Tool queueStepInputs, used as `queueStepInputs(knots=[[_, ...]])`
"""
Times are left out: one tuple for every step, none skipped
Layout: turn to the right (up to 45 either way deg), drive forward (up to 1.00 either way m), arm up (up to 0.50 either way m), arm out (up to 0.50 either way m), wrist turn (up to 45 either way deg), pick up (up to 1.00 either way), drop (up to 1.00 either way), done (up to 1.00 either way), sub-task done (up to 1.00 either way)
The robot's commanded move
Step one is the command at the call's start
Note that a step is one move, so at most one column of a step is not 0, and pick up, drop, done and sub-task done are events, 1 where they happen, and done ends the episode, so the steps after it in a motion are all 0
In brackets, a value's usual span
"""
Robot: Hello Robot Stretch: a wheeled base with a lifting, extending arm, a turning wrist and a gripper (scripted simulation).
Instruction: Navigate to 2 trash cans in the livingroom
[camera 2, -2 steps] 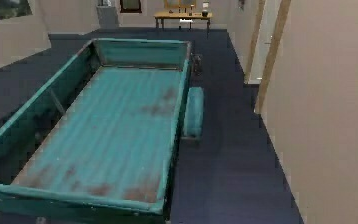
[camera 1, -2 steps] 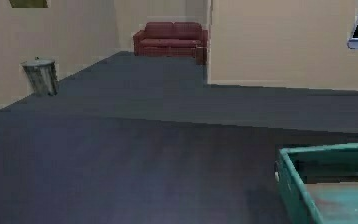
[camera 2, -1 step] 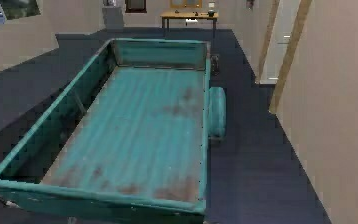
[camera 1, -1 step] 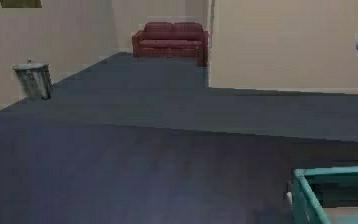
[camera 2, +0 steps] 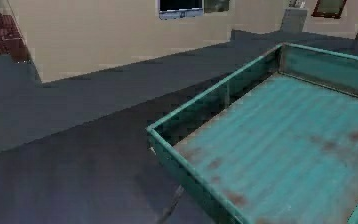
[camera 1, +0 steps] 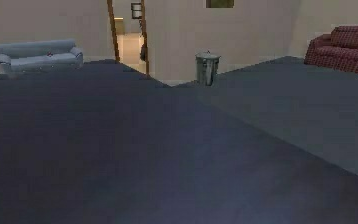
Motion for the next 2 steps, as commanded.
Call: queueStepInputs(knots=[[-45.0,0.00,0.00,0.00,0.0,0.00,0.00,0.00,0.00],[-36.0,0.00,0.00,0.00,0.0,0.00,0.00,0.00,0.00]])
